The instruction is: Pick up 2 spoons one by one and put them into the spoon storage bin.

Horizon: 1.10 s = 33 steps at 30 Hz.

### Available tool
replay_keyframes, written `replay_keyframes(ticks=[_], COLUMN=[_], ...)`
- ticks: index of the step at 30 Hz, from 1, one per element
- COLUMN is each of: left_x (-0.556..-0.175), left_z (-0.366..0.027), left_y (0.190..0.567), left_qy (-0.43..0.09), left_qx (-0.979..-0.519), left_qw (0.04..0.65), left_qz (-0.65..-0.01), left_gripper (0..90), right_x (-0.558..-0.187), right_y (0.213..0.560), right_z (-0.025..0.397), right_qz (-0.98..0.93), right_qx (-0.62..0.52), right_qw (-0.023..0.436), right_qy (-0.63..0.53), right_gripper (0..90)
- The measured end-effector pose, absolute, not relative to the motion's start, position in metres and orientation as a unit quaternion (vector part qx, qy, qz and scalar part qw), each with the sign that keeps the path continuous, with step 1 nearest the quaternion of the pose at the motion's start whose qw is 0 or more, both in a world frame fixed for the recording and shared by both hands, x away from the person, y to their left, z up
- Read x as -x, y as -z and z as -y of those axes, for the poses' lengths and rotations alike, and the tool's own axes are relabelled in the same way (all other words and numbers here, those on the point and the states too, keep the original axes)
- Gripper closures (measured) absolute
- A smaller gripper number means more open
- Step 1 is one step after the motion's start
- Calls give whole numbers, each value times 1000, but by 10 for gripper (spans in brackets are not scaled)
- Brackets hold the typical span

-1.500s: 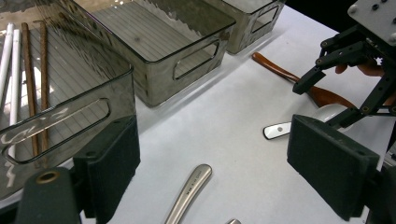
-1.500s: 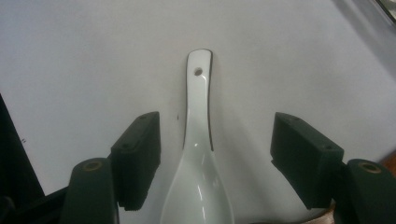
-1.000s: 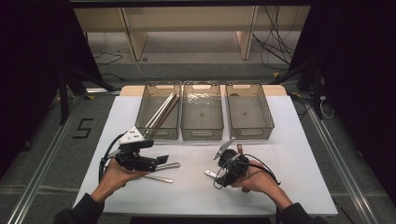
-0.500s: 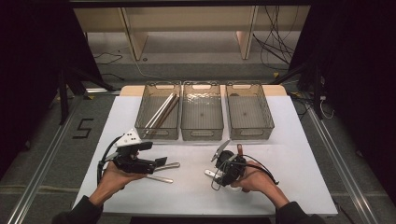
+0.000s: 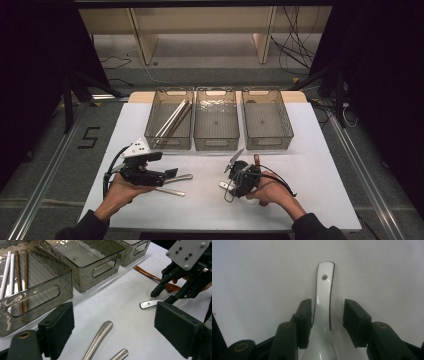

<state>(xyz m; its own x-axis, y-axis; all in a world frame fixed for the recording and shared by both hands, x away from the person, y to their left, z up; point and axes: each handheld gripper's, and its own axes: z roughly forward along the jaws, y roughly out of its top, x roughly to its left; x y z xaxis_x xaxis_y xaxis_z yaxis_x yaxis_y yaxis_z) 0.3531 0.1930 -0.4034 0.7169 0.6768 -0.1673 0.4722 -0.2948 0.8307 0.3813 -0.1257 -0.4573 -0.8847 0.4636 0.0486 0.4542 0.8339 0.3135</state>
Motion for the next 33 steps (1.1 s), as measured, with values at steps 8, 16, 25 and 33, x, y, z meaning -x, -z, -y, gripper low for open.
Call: replay_keyframes(ticks=[8, 16, 25, 33], left_x=[-353, -355, -355, -354], left_z=[-192, -192, -192, -192], left_y=[404, 405, 405, 405], left_qy=[-108, -107, -110, -116], left_qx=[-800, -802, -803, -806], left_qw=[470, 467, 466, 462], left_qz=[-356, -357, -356, -352], left_gripper=[158, 159, 160, 163], right_x=[-383, -381, -380, -375], right_y=[460, 459, 458, 456], right_z=[123, 119, 115, 108], right_qz=[-960, -963, -963, -968], right_qx=[-233, -228, -230, -219], right_qw=[7, 4, 2, 7], right_qy=[-157, -147, -138, -124], right_gripper=[651, 742, 758, 767])
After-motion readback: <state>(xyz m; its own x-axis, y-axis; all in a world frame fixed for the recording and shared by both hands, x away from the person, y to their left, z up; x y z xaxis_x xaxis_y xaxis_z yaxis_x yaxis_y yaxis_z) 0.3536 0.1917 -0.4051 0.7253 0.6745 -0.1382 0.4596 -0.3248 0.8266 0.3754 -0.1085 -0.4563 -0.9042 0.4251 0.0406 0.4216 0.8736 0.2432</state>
